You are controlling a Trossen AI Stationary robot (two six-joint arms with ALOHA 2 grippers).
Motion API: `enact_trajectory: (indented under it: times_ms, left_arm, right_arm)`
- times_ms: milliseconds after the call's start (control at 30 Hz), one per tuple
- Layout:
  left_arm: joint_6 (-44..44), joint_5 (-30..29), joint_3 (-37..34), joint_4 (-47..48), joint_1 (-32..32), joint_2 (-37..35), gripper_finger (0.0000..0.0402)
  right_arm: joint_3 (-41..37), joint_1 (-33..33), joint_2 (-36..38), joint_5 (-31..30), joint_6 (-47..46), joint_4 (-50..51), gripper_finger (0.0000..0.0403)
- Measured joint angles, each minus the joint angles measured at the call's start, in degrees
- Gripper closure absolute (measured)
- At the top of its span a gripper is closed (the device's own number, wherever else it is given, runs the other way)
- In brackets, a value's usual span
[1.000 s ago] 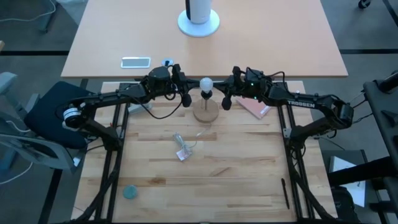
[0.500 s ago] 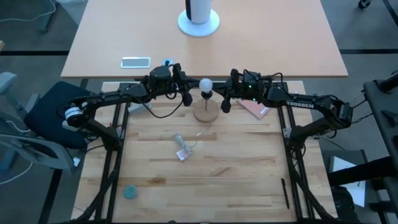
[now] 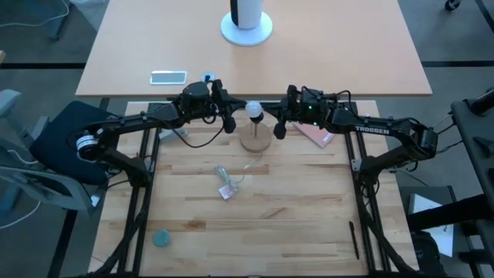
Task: Screw lightbulb
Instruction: Insert the lightbulb on the desk lamp
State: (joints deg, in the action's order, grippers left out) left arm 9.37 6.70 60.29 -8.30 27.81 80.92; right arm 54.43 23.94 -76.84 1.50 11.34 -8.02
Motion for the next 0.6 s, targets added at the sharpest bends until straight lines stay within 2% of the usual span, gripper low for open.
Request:
enact_trajectory:
  times_ms: [200,300,400,600]
  left_arm:
    - [0.16,0.0,0.0,7.26,-0.01,-2.12,0.0401]
    - [1.65,3.82,0.0,10.03,-0.14,-2.93,0.0401]
    - [2.11,8.2,0.0,7.73,-0.31,-2.75,0.0401]
    - [2.12,8.27,0.0,3.22,-0.26,0.02,0.0401]
  right_arm:
    - [0.0,0.07,0.17,-3.2,0.52,0.71,0.0396]
    - [0.0,0.07,0.17,-3.21,1.87,-0.5,0.0396]
    - [0.39,0.07,-0.03,-3.2,3.22,-1.0,0.0396]
    - [0.39,0.07,-0.09,-1.07,4.85,-1.89,0.0396]
